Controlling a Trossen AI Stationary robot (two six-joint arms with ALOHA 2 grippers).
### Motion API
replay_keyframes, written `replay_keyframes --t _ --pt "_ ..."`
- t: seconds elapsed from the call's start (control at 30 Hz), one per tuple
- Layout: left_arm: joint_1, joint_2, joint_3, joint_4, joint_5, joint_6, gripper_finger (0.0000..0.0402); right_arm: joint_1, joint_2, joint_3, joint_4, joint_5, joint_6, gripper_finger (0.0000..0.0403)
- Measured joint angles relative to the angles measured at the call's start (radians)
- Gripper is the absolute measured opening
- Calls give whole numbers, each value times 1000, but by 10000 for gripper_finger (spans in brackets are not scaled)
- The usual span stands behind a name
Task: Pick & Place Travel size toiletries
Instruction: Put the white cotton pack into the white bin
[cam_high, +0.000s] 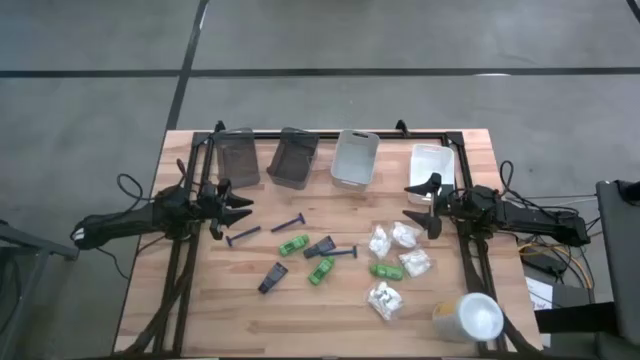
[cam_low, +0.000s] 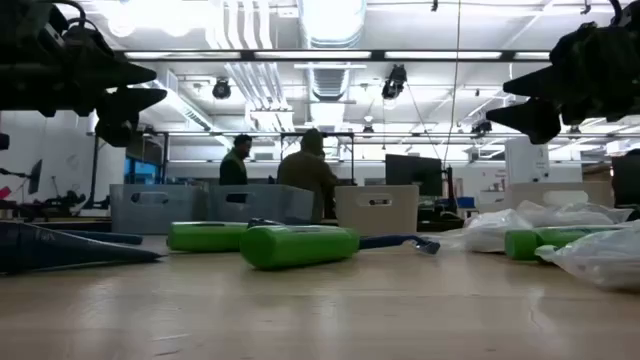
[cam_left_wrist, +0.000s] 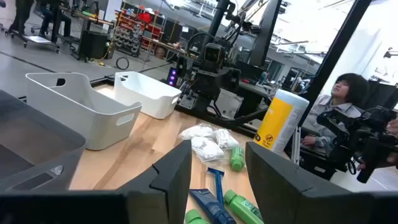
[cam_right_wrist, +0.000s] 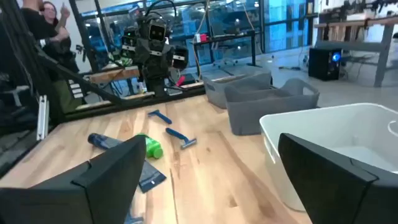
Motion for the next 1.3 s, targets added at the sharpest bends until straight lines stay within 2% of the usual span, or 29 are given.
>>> replay_keyframes --t 0.2,0.37,0.7,0.83,0.97,1.3 --pt "0 0 0 0 0 0 156 0 0 0 0 -1 106 363" --pt "0 0 0 0 0 0 156 0 0 0 0 -4 131 364" --pt "-1 0 0 0 0 0 156 0 0 0 -5 -32 558 364" --pt "-1 0 0 0 0 0 156 1 0 0 4 -85 570 363" --pt "-1 0 0 0 0 0 156 1 18 35 -28 -87 553 364" --pt "0 0 0 0 0 0 156 1 216 270 -204 -90 402 364"
